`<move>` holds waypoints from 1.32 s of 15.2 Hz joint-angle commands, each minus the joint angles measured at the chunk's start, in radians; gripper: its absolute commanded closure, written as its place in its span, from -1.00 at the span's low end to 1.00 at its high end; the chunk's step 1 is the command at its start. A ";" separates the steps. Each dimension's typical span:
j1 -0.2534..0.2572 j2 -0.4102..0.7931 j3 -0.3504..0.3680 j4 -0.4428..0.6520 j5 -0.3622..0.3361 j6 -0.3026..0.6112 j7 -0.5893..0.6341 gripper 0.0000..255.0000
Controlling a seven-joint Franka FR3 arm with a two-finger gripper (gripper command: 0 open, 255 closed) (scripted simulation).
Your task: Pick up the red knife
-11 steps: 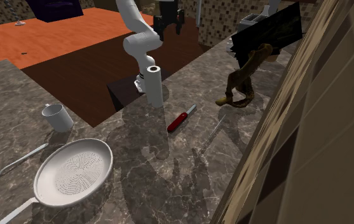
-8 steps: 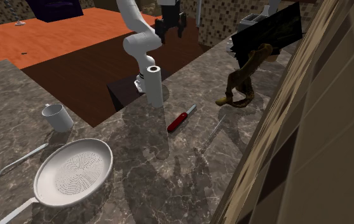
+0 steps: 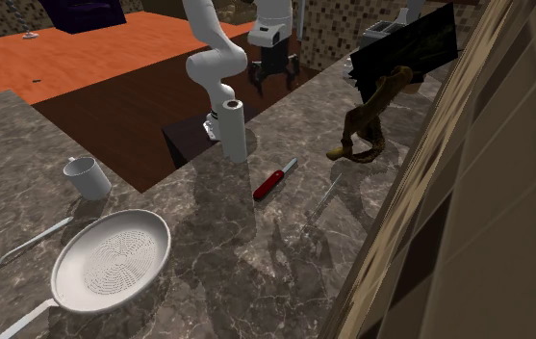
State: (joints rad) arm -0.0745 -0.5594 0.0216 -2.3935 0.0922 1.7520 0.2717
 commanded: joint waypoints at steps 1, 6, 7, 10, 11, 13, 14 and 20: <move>-0.020 0.055 0.015 -0.015 0.004 0.080 0.071 -1.00; -0.069 0.210 0.041 -0.007 -0.001 0.244 0.240 -1.00; -0.078 0.243 0.044 -0.003 -0.004 0.275 0.274 -1.00; -0.106 0.342 0.049 0.018 -0.017 0.362 0.376 -1.00; -0.114 0.375 0.049 0.026 -0.022 0.390 0.410 -1.00; -0.130 0.440 0.047 0.045 -0.035 0.441 0.478 -1.00; -0.138 0.473 0.044 0.056 -0.042 0.466 0.511 -1.00; -0.155 0.588 0.032 0.074 -0.062 0.569 0.603 -1.00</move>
State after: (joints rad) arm -0.2278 0.0117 0.0551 -2.3184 0.0321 2.3017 0.8726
